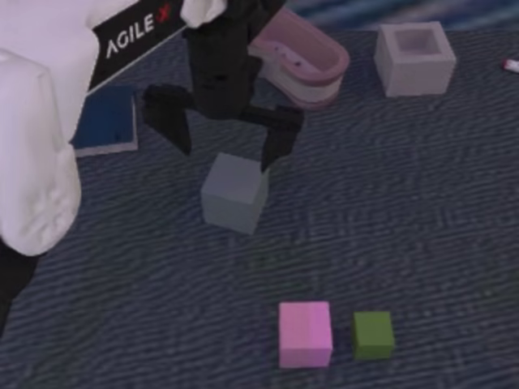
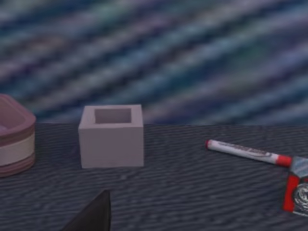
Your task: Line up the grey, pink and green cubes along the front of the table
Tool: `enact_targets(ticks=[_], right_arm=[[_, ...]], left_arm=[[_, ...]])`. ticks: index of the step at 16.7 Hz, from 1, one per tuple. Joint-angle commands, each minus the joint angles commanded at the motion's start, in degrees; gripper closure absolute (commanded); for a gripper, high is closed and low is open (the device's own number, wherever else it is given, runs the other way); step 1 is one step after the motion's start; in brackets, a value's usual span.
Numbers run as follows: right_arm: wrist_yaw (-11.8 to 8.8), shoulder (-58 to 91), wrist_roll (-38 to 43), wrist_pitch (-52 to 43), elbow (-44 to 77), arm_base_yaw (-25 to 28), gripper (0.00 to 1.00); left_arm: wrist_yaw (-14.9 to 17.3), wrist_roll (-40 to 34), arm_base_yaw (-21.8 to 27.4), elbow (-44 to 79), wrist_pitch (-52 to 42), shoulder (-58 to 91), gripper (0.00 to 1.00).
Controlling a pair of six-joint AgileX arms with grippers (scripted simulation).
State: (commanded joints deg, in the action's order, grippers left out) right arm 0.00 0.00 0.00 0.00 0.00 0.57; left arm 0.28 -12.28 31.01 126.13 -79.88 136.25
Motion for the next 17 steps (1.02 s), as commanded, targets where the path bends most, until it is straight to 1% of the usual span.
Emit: enact_targets(ticks=[5, 7, 12, 14, 17], right_arm=[[0.0, 0.0, 0.0, 0.0, 0.0, 0.0, 0.0], [0.0, 0.0, 0.0, 0.0, 0.0, 0.0, 0.0], [0.0, 0.0, 0.0, 0.0, 0.0, 0.0, 0.0], [0.0, 0.0, 0.0, 0.0, 0.0, 0.0, 0.0], [0.0, 0.0, 0.0, 0.0, 0.0, 0.0, 0.0]], left_arm=[[0.0, 0.13, -0.23, -1.06, 1.06, 0.02, 0.0], [0.01, 0.2, -0.18, -4.1, 4.35, 0.39, 0.0], [0.03, 0.15, -0.14, -13.91, 16.39, 2.12, 0.0], [0.03, 0.13, -0.1, -15.81, 18.41, 2.57, 0.0], [0.03, 0.13, -0.1, -15.94, 18.54, 2.6, 0.0]])
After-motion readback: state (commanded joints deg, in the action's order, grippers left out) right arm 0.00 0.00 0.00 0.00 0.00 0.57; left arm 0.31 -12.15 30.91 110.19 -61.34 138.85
